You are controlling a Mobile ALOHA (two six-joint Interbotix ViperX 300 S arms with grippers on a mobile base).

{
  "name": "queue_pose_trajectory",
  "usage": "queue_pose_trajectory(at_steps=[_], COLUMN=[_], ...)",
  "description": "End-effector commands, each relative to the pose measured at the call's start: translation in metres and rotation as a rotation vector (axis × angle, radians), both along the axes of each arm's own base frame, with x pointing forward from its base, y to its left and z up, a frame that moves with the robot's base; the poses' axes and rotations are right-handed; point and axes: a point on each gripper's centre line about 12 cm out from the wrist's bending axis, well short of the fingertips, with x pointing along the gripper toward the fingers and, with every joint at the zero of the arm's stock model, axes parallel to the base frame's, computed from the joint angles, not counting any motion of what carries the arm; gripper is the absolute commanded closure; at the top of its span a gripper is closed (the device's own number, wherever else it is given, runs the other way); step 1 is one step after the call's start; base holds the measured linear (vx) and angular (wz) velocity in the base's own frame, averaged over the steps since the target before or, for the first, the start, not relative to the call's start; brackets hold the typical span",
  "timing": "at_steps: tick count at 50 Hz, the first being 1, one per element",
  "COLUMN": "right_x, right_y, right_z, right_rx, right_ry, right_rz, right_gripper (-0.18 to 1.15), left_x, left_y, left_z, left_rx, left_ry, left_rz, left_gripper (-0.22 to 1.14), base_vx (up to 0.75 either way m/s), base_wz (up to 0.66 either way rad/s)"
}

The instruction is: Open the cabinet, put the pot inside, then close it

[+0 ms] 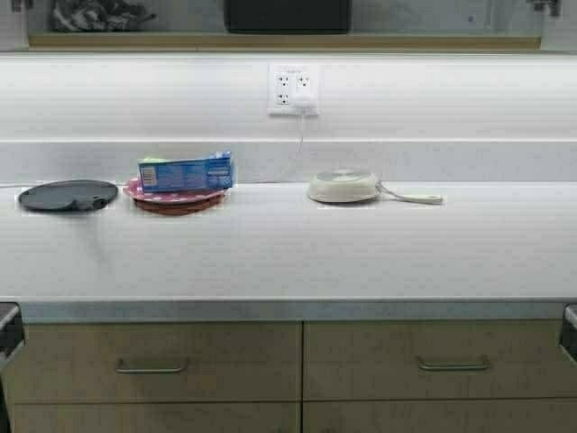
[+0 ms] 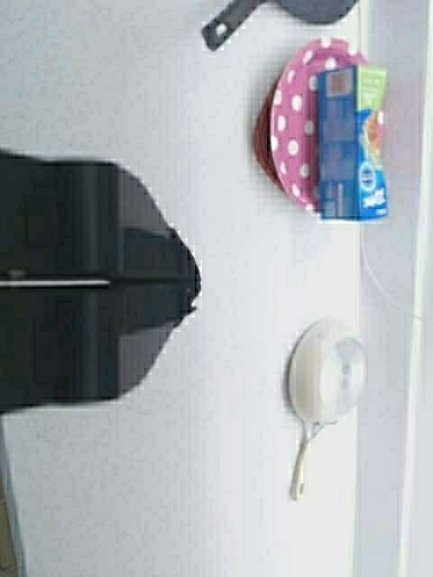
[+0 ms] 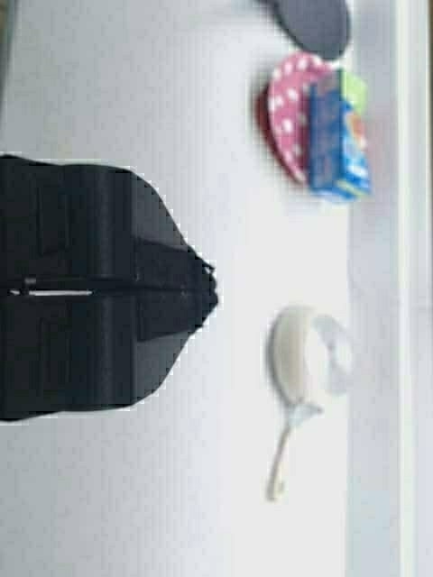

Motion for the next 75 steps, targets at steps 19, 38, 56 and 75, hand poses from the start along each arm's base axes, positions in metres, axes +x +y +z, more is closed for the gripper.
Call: queue_pose_trajectory(at_steps=[19, 38, 56, 75], right_x=[-0.032, -0.055, -0.010, 0.070], right_y=[-0.077, -0.133, -0.192, -0.251], right_z=[0.052, 0.122, 0.170, 0.184], right_rx=[-0.027, -0.210, -0.197, -0.166], right_ry=[-0.154, -0.259, -0.276, -0.294], right_rz=[-0.288, -0.546, -0.722, -0.770], right_gripper=[0.89, 0.90, 0.90, 0.90], left_x=[-0.001, -0.013, -0.014, 0.073], left_y=[0.032, 0.098, 0.154, 0.182], left_z=[0.071, 0.151, 0.215, 0.210], left_rx=[0.090, 0.136, 0.168, 0.141], left_ry=[-0.108, -0.233, -0.342, -0.256], left_rz=[0.076, 0.328, 0.548, 0.543], left_gripper=[0.88, 0.88, 0.88, 0.88], base_vx=[-0.24, -0.19, -0.07, -0.03], base_wz=[0.07, 0.06, -0.04, -0.02])
